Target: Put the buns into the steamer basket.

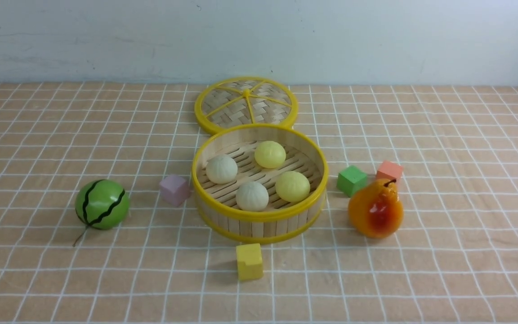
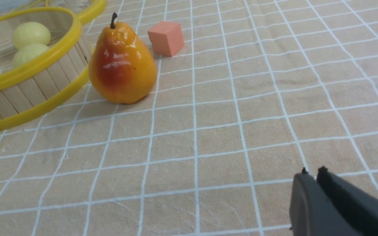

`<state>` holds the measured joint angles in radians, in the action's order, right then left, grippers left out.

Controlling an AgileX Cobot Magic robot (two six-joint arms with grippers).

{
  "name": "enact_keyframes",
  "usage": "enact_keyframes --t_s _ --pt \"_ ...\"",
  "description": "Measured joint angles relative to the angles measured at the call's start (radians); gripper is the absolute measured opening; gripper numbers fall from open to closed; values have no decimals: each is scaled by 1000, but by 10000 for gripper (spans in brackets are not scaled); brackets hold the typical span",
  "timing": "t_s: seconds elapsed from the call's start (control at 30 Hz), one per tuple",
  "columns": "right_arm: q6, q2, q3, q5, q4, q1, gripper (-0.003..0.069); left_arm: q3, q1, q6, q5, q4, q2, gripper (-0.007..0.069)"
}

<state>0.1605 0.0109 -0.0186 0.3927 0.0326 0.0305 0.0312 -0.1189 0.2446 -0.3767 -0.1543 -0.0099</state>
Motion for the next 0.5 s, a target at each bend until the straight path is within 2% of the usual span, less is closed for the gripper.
enact_keyframes --t_s 0.5 --pt "0 0 0 0 0 0 59 0 0 0 0 0 0 -13"
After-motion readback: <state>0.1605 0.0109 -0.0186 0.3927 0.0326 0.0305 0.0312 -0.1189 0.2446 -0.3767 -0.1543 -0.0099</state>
